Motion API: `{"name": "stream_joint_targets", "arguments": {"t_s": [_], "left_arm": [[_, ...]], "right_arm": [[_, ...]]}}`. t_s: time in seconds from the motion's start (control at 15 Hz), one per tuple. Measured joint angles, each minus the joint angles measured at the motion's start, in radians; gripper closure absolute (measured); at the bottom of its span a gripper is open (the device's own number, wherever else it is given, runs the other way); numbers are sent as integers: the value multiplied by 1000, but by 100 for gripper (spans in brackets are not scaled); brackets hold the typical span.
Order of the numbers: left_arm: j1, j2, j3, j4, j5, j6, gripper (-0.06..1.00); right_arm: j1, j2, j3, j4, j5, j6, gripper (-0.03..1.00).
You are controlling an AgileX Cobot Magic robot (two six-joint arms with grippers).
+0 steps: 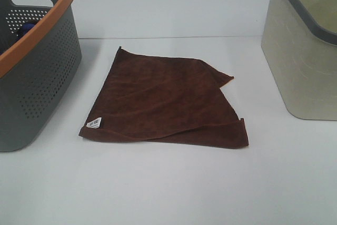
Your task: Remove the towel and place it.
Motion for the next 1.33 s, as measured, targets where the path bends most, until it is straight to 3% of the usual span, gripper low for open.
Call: {"name": "stream_joint_targets", "arguments": {"t_s": [0.2, 1.33], "left_arm": [[0, 0, 0, -29, 0, -4, 8], [0, 0, 0, -30, 0, -4, 8]], "right_arm": [[0, 0, 0, 0, -2, 0, 27], [0, 0, 0, 0, -2, 0, 27]]}}
